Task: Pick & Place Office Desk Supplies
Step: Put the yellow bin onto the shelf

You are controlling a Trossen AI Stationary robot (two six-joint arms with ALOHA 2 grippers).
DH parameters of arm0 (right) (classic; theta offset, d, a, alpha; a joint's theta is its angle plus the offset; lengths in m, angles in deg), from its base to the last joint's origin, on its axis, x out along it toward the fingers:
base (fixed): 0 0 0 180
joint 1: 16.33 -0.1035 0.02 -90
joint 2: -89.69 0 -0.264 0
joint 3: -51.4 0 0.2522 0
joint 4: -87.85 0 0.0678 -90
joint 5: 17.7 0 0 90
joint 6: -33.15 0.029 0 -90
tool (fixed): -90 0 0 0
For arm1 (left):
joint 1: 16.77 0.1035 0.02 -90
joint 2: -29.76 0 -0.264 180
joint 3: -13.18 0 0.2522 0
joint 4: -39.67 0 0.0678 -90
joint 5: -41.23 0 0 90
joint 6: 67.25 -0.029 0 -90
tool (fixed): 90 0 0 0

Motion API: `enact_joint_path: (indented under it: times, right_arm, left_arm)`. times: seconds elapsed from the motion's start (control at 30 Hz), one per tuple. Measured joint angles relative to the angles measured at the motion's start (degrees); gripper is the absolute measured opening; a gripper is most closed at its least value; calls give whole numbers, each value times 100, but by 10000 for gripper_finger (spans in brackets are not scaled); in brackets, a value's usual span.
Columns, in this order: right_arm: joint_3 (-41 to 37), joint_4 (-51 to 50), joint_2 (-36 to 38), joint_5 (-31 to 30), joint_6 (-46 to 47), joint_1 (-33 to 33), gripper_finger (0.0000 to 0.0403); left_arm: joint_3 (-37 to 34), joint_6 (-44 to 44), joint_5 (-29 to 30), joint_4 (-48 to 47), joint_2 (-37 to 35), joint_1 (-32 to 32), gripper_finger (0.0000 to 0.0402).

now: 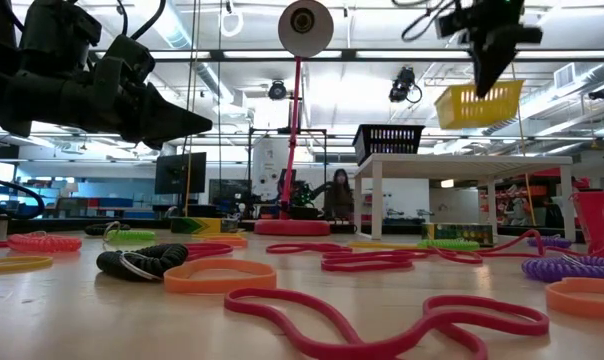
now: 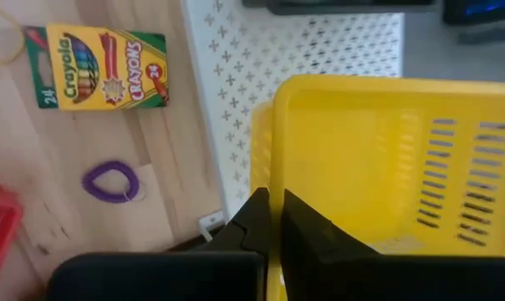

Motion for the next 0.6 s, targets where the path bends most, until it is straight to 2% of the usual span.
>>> enact_joint_path:
  times: [0.1,0.27,0.5,0.6]
  right_arm:
    - [-354,368,6,29,-352,244,26]
    - [-718,930,6,31,-917,571,10]
    - [-772,1293,8,241,-1159,647,32]
    - [-772,1366,8,321,-1182,649,23]
  left_arm:
    - [-1,0,1,-2,0,-1,18]
    - [-1,0,1,-4,-1,0,18]
    - [-1,0,1,-9,1,-2,18]
    - [-1,0,1,-10,-1,0,18]
